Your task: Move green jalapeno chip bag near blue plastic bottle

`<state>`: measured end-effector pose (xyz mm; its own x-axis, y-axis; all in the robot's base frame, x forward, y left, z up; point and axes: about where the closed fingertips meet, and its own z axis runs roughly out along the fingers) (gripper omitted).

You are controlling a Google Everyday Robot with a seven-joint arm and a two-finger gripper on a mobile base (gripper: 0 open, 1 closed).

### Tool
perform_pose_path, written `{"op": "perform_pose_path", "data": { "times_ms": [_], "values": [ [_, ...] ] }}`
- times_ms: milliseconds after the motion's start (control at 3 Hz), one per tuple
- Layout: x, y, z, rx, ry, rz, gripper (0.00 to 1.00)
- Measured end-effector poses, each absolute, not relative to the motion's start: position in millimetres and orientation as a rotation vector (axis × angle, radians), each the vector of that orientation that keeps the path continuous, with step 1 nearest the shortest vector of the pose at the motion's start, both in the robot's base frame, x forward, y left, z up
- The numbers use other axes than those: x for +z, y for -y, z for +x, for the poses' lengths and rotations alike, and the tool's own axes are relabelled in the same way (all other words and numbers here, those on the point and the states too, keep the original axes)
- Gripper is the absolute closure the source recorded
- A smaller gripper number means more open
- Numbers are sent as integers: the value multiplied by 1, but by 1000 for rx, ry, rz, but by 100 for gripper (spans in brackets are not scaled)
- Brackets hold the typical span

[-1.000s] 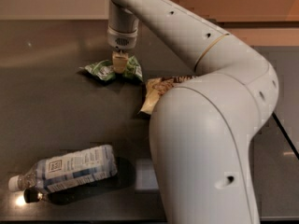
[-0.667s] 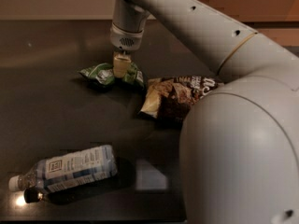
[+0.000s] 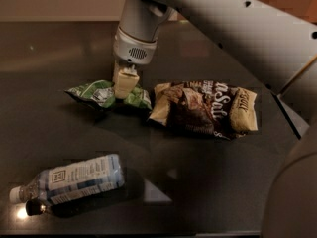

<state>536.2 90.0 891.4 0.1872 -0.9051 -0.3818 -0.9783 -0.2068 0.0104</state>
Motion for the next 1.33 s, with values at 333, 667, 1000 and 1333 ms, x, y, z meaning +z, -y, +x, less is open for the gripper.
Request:
{"op": "perform_pose_path", "data": {
  "times_ms": [333, 667, 1000, 1333],
  "values": [
    [895, -98, 495, 524, -1751, -2275, 100],
    [897, -106, 467, 570, -1704, -2317, 83],
    [900, -112, 448, 608, -1650, -2349, 59],
    [904, -116, 433, 641, -1605, -2371, 36]
  ]
}}
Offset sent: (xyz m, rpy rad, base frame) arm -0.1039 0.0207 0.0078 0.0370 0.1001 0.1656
